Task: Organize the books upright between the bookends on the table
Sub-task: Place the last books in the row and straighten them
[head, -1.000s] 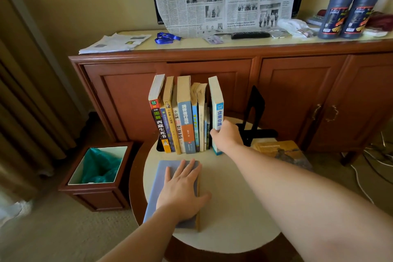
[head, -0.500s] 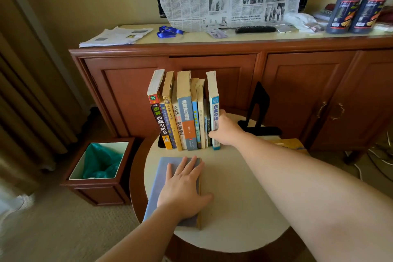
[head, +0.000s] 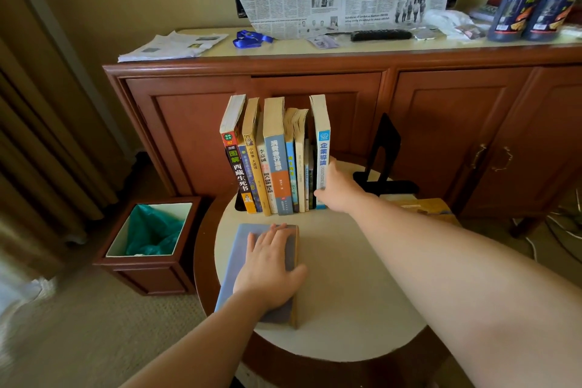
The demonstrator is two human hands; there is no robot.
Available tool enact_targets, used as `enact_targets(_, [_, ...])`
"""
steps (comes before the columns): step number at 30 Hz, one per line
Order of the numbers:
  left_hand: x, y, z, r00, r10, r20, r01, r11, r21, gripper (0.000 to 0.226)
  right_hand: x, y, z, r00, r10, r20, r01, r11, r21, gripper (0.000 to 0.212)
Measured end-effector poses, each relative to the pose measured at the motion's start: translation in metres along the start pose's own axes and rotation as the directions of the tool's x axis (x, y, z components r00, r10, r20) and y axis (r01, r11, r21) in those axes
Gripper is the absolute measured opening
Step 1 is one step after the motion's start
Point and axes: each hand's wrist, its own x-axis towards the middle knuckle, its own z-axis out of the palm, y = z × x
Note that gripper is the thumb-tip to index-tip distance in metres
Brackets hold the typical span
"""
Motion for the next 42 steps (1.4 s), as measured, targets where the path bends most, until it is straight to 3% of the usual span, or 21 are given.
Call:
enact_targets(3, [-0.001, -0.001, -0.011, 0.992, -0.11, -0.061, 0.095, 0.973, -0.209, 0.062, -0.008, -0.004, -0.005, 0.996, -0.026, -0.081, 0.028, 0.999, 0.03, 0.08])
enact_targets(6, [0.005, -0.012, -0.03, 0.954, -0.271, -0.126, 0.265, 0.962, -0.056, 0.074, -0.017, -0.004, -0.016, 0.991, -0.086, -0.099, 0.088, 0.996, 0.018, 0.092])
enact_targets(8, [0.009, -0.021, -0.044, 0.881, -0.471, -0.04, 0.473, 0.877, 0.087, 0.104, -0.024, -0.004, -0.022, 0.989, -0.1, -0.105, 0.101, 0.995, 0.011, 0.1])
enact_targets(10, [0.011, -0.023, -0.051, 0.809, -0.578, 0.106, 0.575, 0.816, 0.063, 0.121, -0.03, -0.005, -0.027, 0.99, -0.099, -0.103, 0.101, 0.995, 0.019, 0.103])
enact_targets(12, [0.011, -0.024, -0.051, 0.791, -0.587, 0.173, 0.602, 0.797, -0.05, 0.118, -0.035, -0.004, -0.029, 0.991, -0.09, -0.097, 0.094, 0.995, 0.035, 0.103])
enact_targets(16, [0.013, -0.028, -0.042, 0.762, -0.623, 0.177, 0.648, 0.727, -0.227, 0.102, -0.045, -0.003, -0.033, 0.994, -0.088, -0.071, 0.094, 0.992, 0.086, 0.102])
enact_targets(20, [0.017, -0.017, -0.028, 0.739, -0.621, 0.261, 0.672, 0.657, -0.342, 0.086, -0.057, -0.004, -0.039, 0.995, -0.061, -0.081, 0.071, 0.989, 0.127, 0.093])
enact_targets(24, [0.025, 0.014, -0.017, 0.747, -0.612, 0.26, 0.664, 0.704, -0.252, 0.082, -0.075, 0.011, -0.022, 0.984, 0.175, -0.018, -0.175, 0.985, 0.01, 0.038])
enact_targets(25, [0.028, 0.022, -0.014, 0.752, -0.606, 0.26, 0.656, 0.725, -0.21, 0.085, -0.081, 0.018, -0.012, 0.969, 0.24, 0.049, -0.239, 0.971, -0.033, 0.038])
enact_targets(27, [0.038, 0.032, -0.008, 0.749, -0.601, 0.279, 0.656, 0.733, -0.183, 0.089, -0.097, 0.029, 0.006, 0.931, 0.321, 0.175, -0.318, 0.947, -0.049, 0.056])
enact_targets(29, [0.041, 0.042, -0.005, 0.75, -0.6, 0.278, 0.661, 0.672, -0.333, 0.071, -0.112, 0.038, 0.017, 0.928, 0.333, 0.167, -0.344, 0.938, 0.043, 0.066])
enact_targets(33, [0.039, 0.052, 0.0, 0.721, -0.531, 0.445, 0.667, 0.36, -0.652, 0.04, -0.128, 0.051, 0.018, 0.932, 0.342, 0.121, -0.363, 0.875, 0.32, 0.058])
enact_targets(35, [0.041, 0.062, -0.005, 0.735, -0.449, 0.509, 0.655, 0.273, -0.704, 0.037, -0.131, 0.054, 0.012, 0.934, 0.329, 0.137, -0.355, 0.826, 0.437, 0.06])
enact_targets(39, [0.049, 0.086, -0.028, 0.83, -0.314, 0.461, 0.549, 0.321, -0.771, 0.047, -0.141, 0.053, -0.018, 0.98, 0.159, 0.121, -0.2, 0.775, 0.6, 0.061])
enact_targets(41, [0.05, 0.096, -0.038, 0.882, -0.284, 0.377, 0.465, 0.379, -0.8, 0.045, -0.141, 0.054, -0.029, 0.989, 0.05, 0.137, -0.123, 0.788, 0.603, 0.079])
enact_targets(42, [0.049, 0.101, -0.041, 0.901, -0.273, 0.336, 0.424, 0.396, -0.815, 0.043, -0.141, 0.053, -0.034, 0.988, 0.019, 0.152, -0.101, 0.826, 0.554, 0.099])
